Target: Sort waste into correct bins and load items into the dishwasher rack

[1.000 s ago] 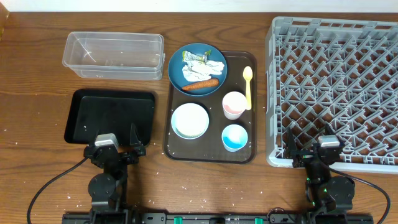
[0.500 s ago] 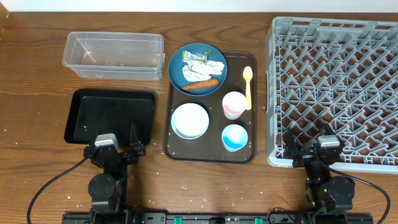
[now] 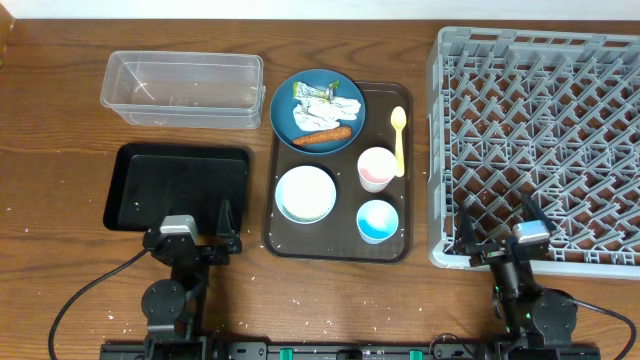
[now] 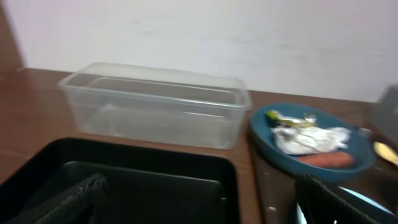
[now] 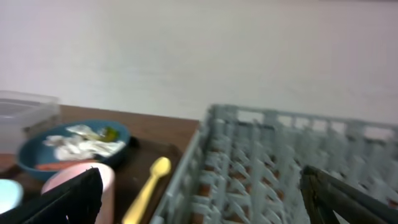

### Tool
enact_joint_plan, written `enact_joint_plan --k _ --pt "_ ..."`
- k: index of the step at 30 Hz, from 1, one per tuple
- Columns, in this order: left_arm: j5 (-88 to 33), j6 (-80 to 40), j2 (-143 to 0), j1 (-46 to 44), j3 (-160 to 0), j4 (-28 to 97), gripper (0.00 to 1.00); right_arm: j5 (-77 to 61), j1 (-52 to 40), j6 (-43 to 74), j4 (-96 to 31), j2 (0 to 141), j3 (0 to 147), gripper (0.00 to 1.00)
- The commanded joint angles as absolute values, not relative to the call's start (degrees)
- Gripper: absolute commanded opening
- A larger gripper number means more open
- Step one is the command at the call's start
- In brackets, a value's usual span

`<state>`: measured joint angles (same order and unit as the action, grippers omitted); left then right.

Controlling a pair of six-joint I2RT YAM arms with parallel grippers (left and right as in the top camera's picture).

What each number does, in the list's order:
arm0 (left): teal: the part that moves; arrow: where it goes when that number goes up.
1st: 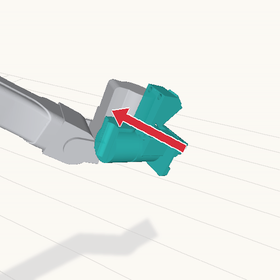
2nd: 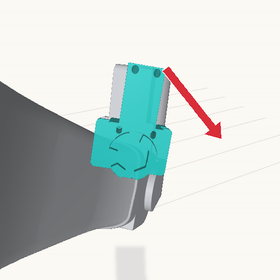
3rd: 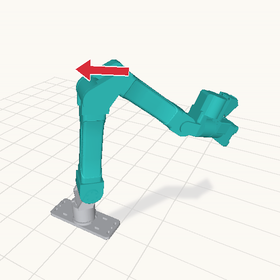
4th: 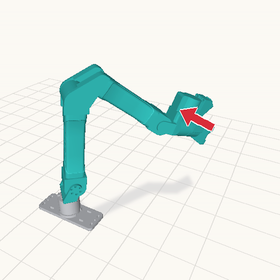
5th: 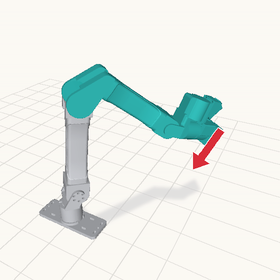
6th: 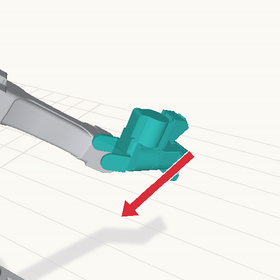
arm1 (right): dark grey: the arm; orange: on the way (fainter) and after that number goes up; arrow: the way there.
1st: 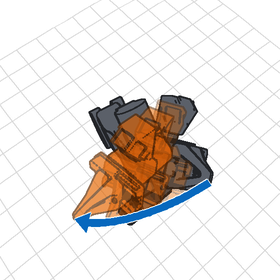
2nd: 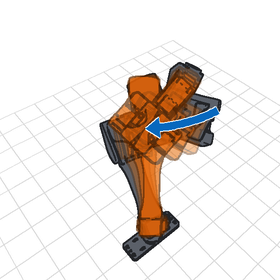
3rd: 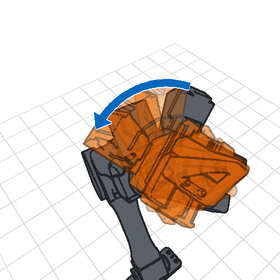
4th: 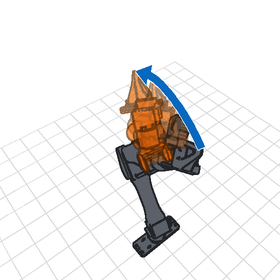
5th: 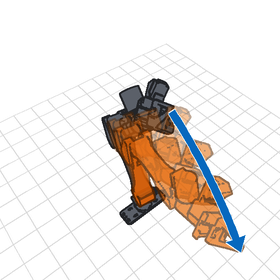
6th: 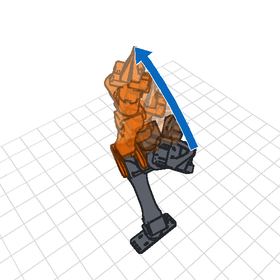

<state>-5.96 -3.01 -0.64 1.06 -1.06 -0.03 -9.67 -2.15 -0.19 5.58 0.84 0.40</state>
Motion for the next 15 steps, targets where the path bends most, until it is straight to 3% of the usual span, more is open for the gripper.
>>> enact_joint_plan --k 1,7,15 --pt "-11.33 -3.46 -1.28 0.89 -3.29 -0.30 0.98 -14.70 -2.66 0.84 5.30 0.49 1.80 0.99" --pt "-11.46 -3.44 -8.69 0.89 -11.64 0.82 0.98 -14.61 -2.66 0.78 0.80 0.49 7.81 0.99" --pt "-17.43 -1.69 -28.75 0.89 -27.18 2.35 0.98 -14.61 -2.66 0.78 -7.25 3.09 16.49 0.99"
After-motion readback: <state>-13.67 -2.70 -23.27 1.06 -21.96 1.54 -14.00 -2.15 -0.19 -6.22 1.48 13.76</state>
